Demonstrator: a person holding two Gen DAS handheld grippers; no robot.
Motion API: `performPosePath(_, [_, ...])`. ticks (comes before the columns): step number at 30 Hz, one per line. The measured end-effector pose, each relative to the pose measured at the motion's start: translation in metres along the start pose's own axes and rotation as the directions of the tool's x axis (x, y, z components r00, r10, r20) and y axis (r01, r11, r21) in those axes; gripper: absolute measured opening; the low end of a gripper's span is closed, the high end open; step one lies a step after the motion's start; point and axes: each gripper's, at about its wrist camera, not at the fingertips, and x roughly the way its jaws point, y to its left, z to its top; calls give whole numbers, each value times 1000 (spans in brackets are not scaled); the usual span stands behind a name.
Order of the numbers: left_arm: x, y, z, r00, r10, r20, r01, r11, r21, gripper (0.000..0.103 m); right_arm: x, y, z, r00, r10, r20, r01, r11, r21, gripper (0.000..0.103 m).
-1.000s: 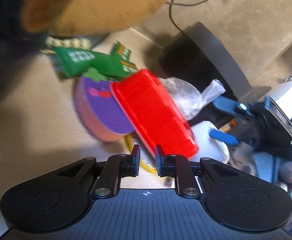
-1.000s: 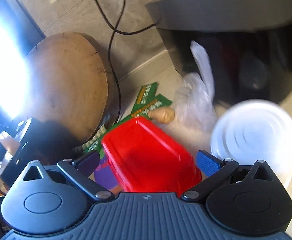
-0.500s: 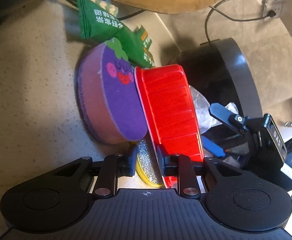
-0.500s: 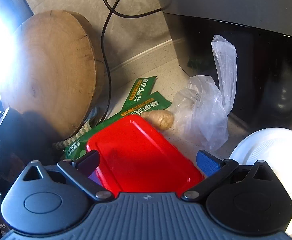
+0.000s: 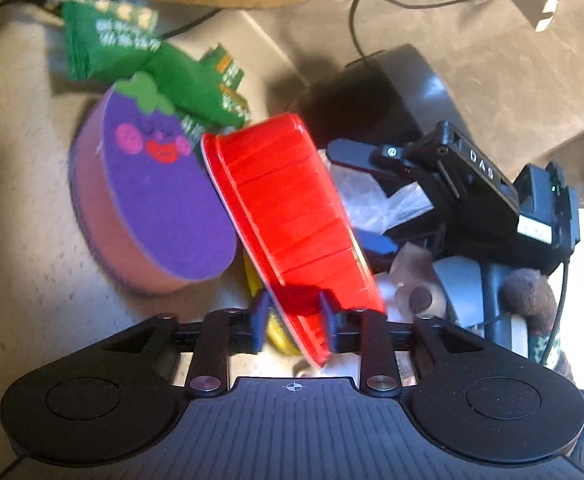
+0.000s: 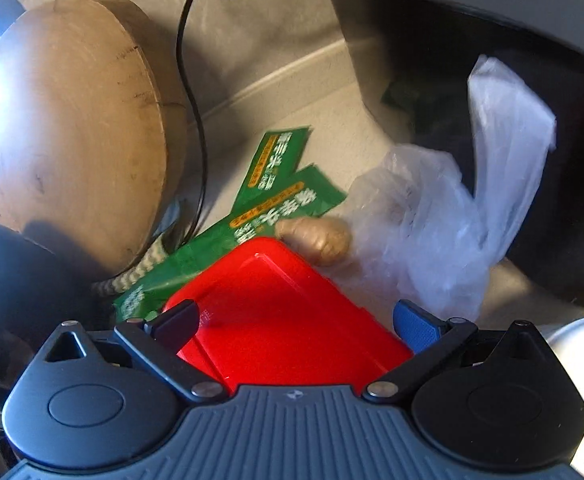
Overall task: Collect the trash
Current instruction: 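Lift the red container off the counter with the left tool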
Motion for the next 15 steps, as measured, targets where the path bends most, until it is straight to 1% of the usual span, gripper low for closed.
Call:
performPosePath(2, [-15,-6,1,1000,-15,24,15,1000,20,36,-9,4,-7,1000,20,5,-20,1000,4,103])
performPosePath(3, [-24,-9,1,999,-20,41,18,999,38,37,-16,5,-12,999,47,2,-47,999,6,103])
performPosePath(5, [-48,-16,-1,996,-37,77,32,997,70,39,-28,3,-24,993,119,-9,-119,992,40,103])
performPosePath(6, [-59,-18,-3,996,-40,85,34,996,76,39,-34,0,-33,986,169,-9,-167,983,80,103])
performPosePath(8, [-80,-23,-4,993,-63,104,55,995,77,39,-44,-8,-51,967,254,-5,-249,952,177,103])
performPosePath(9, [-92,-26,-6,989,-84,118,74,994,84,39,-49,-12,-61,954,300,4,-293,930,223,103])
performPosePath(11, [-111,-37,-7,986,-99,135,84,990,114,39,-55,-21,-83,923,382,39,-374,872,315,103])
performPosePath(12, [-115,-44,-7,986,-96,139,76,987,139,38,-60,-26,-93,915,397,70,-395,850,348,103])
performPosePath(13, [-120,-53,-8,986,-85,143,60,984,169,38,-67,-30,-104,916,384,114,-398,841,366,103])
performPosePath(15, [-119,-71,-9,988,-64,141,29,971,236,38,-85,-39,-124,933,296,205,-354,856,376,103])
